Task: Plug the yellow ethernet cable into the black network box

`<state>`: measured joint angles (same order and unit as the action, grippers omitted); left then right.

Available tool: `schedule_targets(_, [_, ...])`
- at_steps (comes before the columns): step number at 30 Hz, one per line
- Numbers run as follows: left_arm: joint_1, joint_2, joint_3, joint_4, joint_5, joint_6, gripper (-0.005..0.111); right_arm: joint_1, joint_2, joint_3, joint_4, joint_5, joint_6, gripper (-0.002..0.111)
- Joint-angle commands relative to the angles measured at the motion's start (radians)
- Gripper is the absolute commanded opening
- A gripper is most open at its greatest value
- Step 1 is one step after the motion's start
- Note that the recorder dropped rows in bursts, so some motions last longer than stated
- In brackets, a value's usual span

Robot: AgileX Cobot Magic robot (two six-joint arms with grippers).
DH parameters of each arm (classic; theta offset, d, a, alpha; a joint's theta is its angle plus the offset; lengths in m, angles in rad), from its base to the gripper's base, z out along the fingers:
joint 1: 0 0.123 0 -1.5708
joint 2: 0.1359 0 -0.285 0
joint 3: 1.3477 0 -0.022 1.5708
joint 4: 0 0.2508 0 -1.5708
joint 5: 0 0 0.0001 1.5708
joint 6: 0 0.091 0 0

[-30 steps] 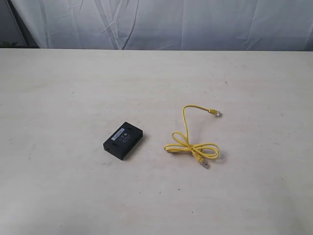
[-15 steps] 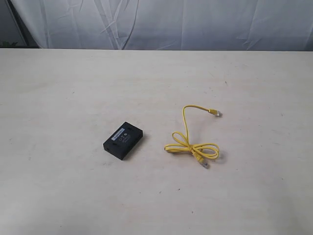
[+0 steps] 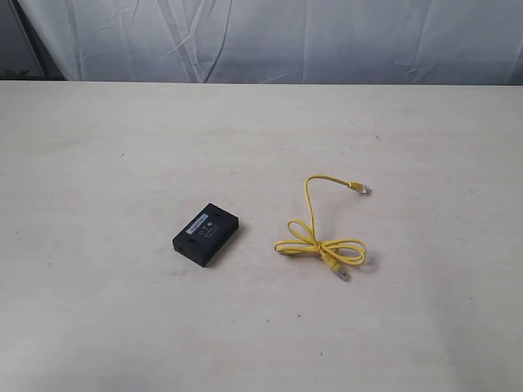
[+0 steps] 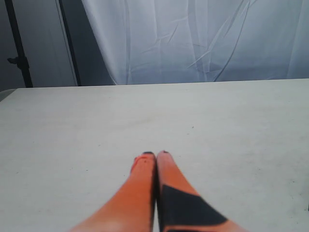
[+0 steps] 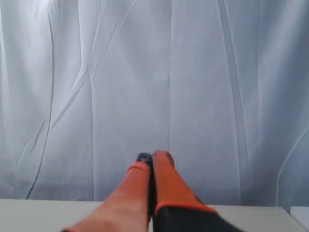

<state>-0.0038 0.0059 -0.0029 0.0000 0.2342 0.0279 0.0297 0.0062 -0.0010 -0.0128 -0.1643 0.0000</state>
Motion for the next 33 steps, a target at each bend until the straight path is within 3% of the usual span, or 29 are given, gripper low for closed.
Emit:
schedule_targets(1, [0.002,-0.006,0.003,-0.006,-0.003,-0.001,0.000,-0.006,-0.006,0.001,0.001,-0.056,0.000,0.000])
schedule_targets(33, [0.002,-0.006,0.003,-0.006,-0.003,-0.001,0.000,-0.006,-0.006,-0.028,-0.002,-0.102,-0.011,0.000])
